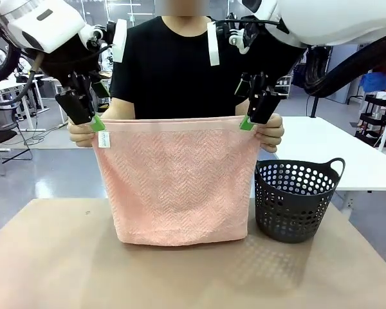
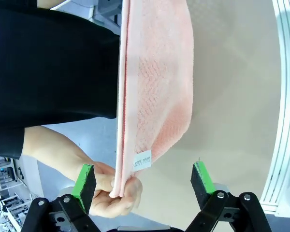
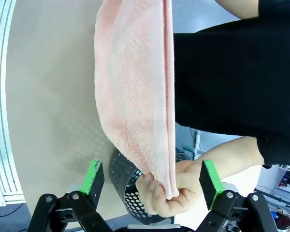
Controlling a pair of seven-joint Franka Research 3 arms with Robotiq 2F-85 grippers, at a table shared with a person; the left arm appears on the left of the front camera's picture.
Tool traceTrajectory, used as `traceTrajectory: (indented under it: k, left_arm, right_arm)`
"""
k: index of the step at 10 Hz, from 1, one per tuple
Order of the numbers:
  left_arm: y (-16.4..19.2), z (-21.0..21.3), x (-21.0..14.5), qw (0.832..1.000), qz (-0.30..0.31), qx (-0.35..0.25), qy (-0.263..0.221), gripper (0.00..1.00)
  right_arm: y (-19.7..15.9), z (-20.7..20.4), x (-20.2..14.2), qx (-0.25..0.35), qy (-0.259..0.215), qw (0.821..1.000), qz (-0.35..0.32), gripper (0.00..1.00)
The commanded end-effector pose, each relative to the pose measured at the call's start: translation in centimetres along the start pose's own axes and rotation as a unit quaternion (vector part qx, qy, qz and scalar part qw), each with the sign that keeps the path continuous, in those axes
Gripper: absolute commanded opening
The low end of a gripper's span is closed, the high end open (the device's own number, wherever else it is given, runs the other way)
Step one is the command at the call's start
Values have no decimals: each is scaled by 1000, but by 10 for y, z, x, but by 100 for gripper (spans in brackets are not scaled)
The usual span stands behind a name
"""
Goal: Fold the towel.
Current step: Release the end of the 100 cm Hotel Towel you were holding and grab the top end of the folded side.
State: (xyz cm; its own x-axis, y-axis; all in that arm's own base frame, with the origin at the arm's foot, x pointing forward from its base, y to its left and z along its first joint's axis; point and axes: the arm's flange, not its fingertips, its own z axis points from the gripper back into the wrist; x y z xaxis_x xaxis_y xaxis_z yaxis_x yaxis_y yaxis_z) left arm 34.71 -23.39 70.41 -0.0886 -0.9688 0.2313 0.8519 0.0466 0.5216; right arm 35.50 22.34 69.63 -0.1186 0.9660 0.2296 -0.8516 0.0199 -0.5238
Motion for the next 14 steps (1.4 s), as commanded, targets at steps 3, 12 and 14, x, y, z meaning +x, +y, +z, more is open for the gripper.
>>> traceTrajectory:
  k: [3,12,14]
  left_arm:
    - [5,-11,-4,1000,-12,-6,-17,100]
    - [62,-68,12,995,14,-84,47,100]
    - [65,-84,2,993,30,-101,59,100]
  right_arm:
    - [-7,-7,-6,3,-19,1000,-4,100]
    - [-64,-55,0,51,30,998,-24,100]
    - [-70,-74,-9,74,43,996,-39,100]
